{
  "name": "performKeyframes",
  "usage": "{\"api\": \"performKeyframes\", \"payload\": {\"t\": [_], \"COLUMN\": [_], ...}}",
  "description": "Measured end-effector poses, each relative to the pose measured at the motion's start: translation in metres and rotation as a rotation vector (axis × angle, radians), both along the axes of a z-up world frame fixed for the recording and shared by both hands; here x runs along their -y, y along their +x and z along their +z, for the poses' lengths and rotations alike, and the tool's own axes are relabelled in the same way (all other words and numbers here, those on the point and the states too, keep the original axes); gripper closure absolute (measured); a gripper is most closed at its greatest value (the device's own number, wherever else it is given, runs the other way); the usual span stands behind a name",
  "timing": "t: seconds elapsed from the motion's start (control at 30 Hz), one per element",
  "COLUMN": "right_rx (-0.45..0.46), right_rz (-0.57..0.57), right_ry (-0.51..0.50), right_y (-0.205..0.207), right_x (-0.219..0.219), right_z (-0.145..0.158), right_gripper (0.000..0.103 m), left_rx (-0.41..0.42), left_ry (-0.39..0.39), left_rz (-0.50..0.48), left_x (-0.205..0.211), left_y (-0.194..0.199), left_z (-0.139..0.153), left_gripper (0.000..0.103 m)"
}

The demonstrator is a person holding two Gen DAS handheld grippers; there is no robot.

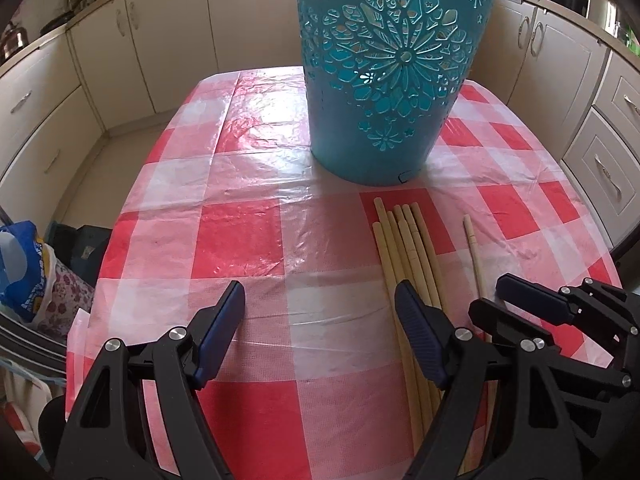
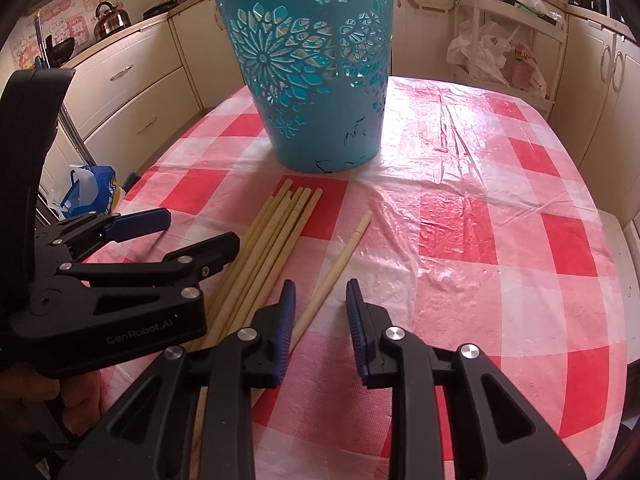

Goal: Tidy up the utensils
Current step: 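Move both tools back down to the sticks on the table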

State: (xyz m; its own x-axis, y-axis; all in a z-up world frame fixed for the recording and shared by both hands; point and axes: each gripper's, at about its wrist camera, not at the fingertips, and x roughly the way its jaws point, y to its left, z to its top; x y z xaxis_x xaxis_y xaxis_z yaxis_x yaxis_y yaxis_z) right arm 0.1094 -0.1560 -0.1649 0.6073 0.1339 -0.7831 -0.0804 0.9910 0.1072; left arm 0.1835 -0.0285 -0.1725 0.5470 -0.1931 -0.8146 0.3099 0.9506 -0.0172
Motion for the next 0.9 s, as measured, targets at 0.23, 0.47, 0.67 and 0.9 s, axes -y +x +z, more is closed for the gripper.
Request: {"api": "performKeyframes", "payload": {"t": [0.23, 0.47, 0.67, 0.9], "right_rx": [-0.005, -0.004, -0.005, -0.003], "right_rz": [-0.003, -0.013, -0.017, -0.017], "right_ry": [-0.005, -0.010, -0.013, -0.004], "right_y": [0.000, 0.001, 0.000, 0.004], "right_x": [0.003, 0.005, 0.008, 0.006], "right_z": [0.001, 0.001, 0.001, 0.001], "right_gripper": [0.074, 0.069, 0.068, 0.068], "left_rx": [-0.002, -0.031, -0.025, -0.015], "left_ry": [0.027, 0.006, 0.056, 0.062], "left_rz": [-0.019, -0.017, -0.040, -0.058], "left_x": [0.004, 0.005, 0.012, 0.015], "left_y": [0.002, 0.007, 0.003, 0.003], "left_z": [0.001, 0.001, -0.003, -0.001], "left_gripper": [0.029, 0.029, 0.030, 0.038]}}
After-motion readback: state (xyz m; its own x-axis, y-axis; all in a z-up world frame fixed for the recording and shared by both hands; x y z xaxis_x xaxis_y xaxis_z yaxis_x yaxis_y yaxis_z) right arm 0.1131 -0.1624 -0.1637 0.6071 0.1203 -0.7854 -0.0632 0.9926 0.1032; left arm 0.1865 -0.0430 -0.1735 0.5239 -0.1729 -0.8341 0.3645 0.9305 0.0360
